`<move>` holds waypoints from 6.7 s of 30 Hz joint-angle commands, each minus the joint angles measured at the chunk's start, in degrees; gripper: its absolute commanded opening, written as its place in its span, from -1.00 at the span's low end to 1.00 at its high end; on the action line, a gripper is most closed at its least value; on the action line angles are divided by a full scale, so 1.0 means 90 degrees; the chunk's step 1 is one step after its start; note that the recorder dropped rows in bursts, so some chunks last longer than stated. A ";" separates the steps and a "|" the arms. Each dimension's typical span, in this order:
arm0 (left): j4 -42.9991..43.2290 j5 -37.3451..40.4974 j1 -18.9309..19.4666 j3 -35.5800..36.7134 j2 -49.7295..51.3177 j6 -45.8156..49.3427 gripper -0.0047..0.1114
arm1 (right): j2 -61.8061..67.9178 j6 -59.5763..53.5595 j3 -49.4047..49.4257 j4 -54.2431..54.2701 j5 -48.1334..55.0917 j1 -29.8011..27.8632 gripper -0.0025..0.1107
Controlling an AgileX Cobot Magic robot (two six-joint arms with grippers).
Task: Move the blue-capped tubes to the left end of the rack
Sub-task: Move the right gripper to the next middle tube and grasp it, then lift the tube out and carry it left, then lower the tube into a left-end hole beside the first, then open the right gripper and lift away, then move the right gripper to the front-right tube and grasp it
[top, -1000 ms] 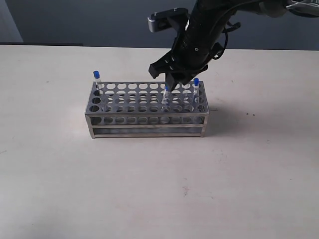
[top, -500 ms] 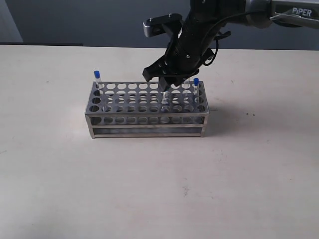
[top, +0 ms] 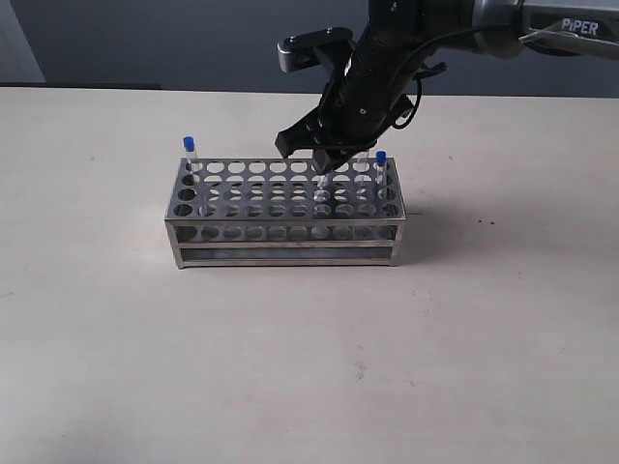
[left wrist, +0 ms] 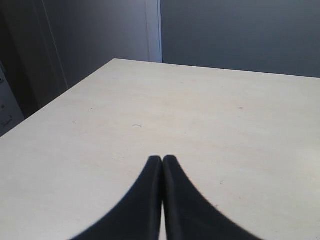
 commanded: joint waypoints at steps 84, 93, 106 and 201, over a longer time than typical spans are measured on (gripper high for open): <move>-0.0035 -0.0065 -0.0030 0.0024 0.0021 -0.0011 -0.91 | 0.1533 -0.1161 -0.3366 0.0587 0.0873 0.1210 -0.97; -0.0035 -0.0065 -0.0030 0.0024 0.0021 -0.0011 -0.91 | 0.1677 -0.1865 -0.3366 0.1598 0.0441 0.1210 -0.97; -0.0035 -0.0065 -0.0030 0.0024 0.0021 -0.0011 -0.91 | 0.1828 -0.1880 -0.3340 0.1551 0.0391 0.1266 -0.97; -0.0035 -0.0080 -0.0030 0.0024 0.0021 -0.0011 -0.91 | -0.0985 0.0136 0.0791 -0.0862 0.0084 -0.0390 -0.24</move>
